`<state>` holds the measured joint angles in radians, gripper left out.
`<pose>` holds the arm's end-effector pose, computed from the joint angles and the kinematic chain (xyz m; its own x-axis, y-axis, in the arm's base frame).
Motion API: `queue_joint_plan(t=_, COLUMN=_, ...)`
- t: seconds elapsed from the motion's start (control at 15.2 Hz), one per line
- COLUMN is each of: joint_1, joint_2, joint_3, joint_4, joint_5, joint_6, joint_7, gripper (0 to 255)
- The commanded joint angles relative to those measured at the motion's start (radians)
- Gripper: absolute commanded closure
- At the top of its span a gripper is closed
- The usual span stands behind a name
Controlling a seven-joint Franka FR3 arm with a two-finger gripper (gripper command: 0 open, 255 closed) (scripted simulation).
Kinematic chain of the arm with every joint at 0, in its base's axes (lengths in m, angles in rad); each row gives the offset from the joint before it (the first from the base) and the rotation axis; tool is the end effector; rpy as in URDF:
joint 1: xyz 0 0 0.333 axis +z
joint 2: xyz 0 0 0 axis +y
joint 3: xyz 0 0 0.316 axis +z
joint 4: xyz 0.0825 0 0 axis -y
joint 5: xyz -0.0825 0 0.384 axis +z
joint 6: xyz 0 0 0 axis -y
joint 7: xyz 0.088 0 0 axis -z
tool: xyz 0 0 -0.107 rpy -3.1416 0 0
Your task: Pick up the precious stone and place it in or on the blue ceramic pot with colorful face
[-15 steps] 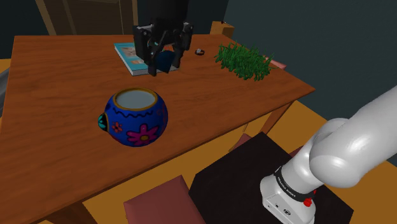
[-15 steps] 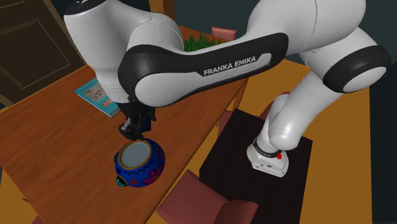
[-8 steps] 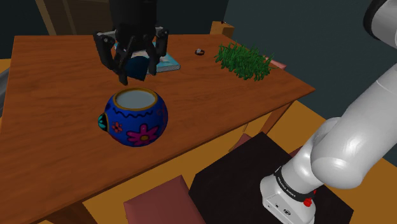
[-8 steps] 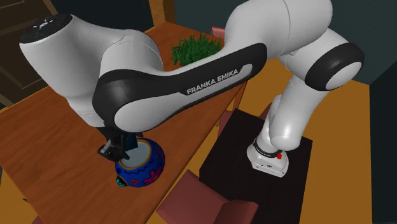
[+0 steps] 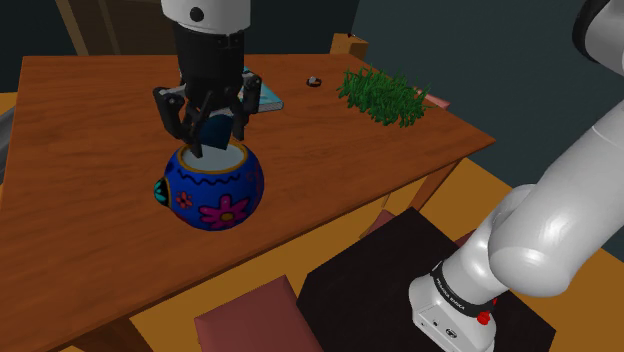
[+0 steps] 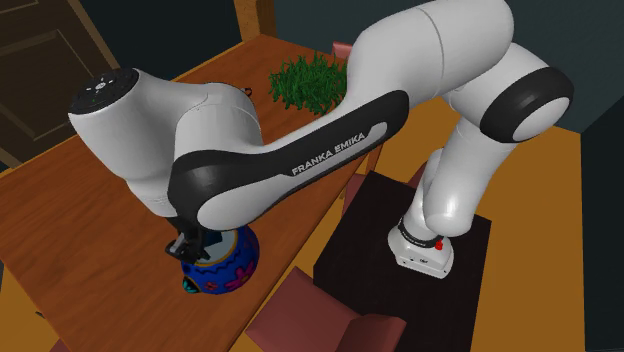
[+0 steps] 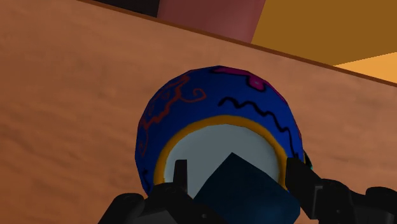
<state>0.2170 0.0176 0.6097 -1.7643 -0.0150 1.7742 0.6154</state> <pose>0.3868 0.4150 0.5418 0.9771 0.2127 -0.0010 0.2127 -0.9771 0.0064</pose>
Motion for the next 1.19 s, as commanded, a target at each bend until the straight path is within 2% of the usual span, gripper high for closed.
queue_joint_plan(t=0.0, joint_1=0.000, joint_2=0.001, joint_3=0.000, joint_4=-0.025, joint_5=-0.001, joint_6=0.027, joint_7=0.001, gripper=255)
queue_joint_plan(t=0.53, joint_1=0.000, joint_2=0.002, joint_3=0.000, joint_4=-0.035, joint_5=-0.001, joint_6=0.037, joint_7=0.001, gripper=255)
queue_joint_plan(t=0.59, joint_1=0.000, joint_2=0.002, joint_3=0.000, joint_4=-0.035, joint_5=-0.001, joint_6=0.037, joint_7=0.001, gripper=0)
queue_joint_plan(t=0.92, joint_1=0.000, joint_2=0.002, joint_3=0.000, joint_4=-0.035, joint_5=-0.001, joint_6=0.037, joint_7=0.001, gripper=0)
queue_joint_plan(t=1.12, joint_1=0.002, joint_2=0.005, joint_3=0.002, joint_4=0.069, joint_5=-0.003, joint_6=-0.065, joint_7=0.003, gripper=0)
